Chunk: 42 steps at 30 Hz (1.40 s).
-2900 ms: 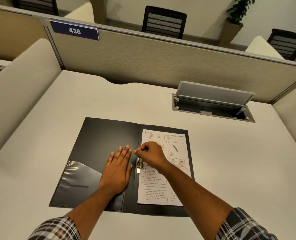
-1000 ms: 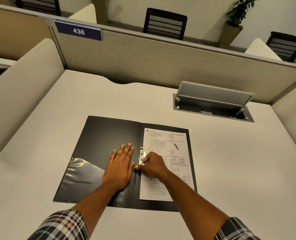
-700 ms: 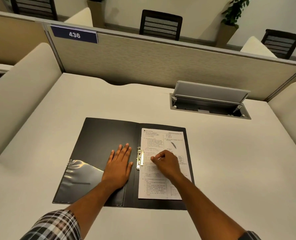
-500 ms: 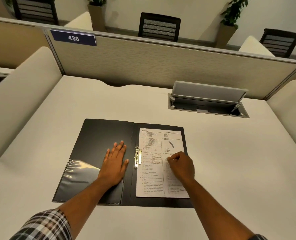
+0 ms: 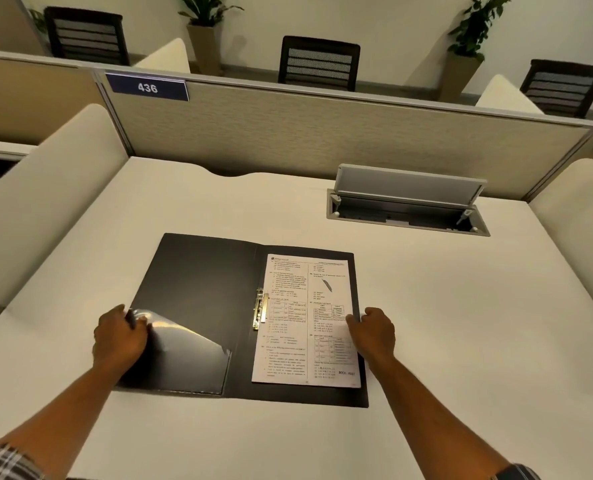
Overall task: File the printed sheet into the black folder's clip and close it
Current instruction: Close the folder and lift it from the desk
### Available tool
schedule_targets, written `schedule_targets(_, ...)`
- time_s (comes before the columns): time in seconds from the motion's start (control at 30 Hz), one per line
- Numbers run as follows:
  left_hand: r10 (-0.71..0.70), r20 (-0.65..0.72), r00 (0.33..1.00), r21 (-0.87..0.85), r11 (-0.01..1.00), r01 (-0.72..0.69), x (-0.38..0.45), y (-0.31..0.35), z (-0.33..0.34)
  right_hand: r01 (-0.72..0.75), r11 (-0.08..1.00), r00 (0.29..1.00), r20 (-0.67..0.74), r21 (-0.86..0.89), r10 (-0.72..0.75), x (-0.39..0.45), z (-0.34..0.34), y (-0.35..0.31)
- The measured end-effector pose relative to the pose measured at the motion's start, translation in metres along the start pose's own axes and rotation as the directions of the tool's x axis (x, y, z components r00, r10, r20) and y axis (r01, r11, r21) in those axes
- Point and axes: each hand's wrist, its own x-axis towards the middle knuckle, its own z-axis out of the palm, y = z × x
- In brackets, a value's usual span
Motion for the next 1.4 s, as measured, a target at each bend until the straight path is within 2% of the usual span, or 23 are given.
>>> schedule_targets(0.17, -0.062, 0.06, 0.996, -0.118, 0.991, 0.069, 0.006, 0.012, -0.011, -0.027, 0.992, 0.999, 0.022, 0.121, 0.025, 0.006, -0.007, 0.005)
schedule_targets(0.33, -0.143, 0.03, 0.989, -0.188, 0.971, 0.146, 0.002, 0.035, -0.036, -0.042, 0.978, 0.996, 0.083, 0.205, 0.025, 0.008, -0.014, 0.009)
schedule_targets(0.5, -0.061, -0.037, 0.997, -0.203, 0.978, 0.052, -0.009, 0.061, -0.075, -0.051, 0.957, 0.988, 0.154, 0.285, 0.007, 0.01, -0.023, 0.013)
schedule_targets(0.63, 0.042, -0.039, 0.998, -0.223, 0.974, -0.05, -0.016, 0.089, -0.103, -0.059, 0.935, 0.975, 0.221, 0.351, -0.022, 0.012, -0.032, 0.018)
schedule_targets(0.8, 0.146, 0.137, 0.98, -0.391, 0.917, -0.082, -0.039, 0.128, -0.117, -0.043, 0.919, 0.958, 0.278, 0.392, -0.073, 0.014, -0.038, 0.023)
schedule_targets(1.1, 0.248, 0.387, 0.888, -0.609, 0.792, 0.044, -0.111, 0.189, -0.089, -0.043, 0.9, 0.925, 0.358, 0.433, -0.128, 0.013, -0.048, 0.035)
schedule_targets(1.23, 0.354, 0.452, 0.818, -0.604, 0.797, -0.011, -0.139, 0.213, -0.059, -0.039, 0.895, 0.914, 0.379, 0.443, -0.148, 0.012, -0.051, 0.044)
schedule_targets(1.4, 0.378, 0.438, 0.816, -0.496, 0.858, -0.131, -0.161, 0.228, -0.009, -0.096, 0.853, 0.885, 0.436, 0.513, -0.163, 0.018, -0.056, 0.054)
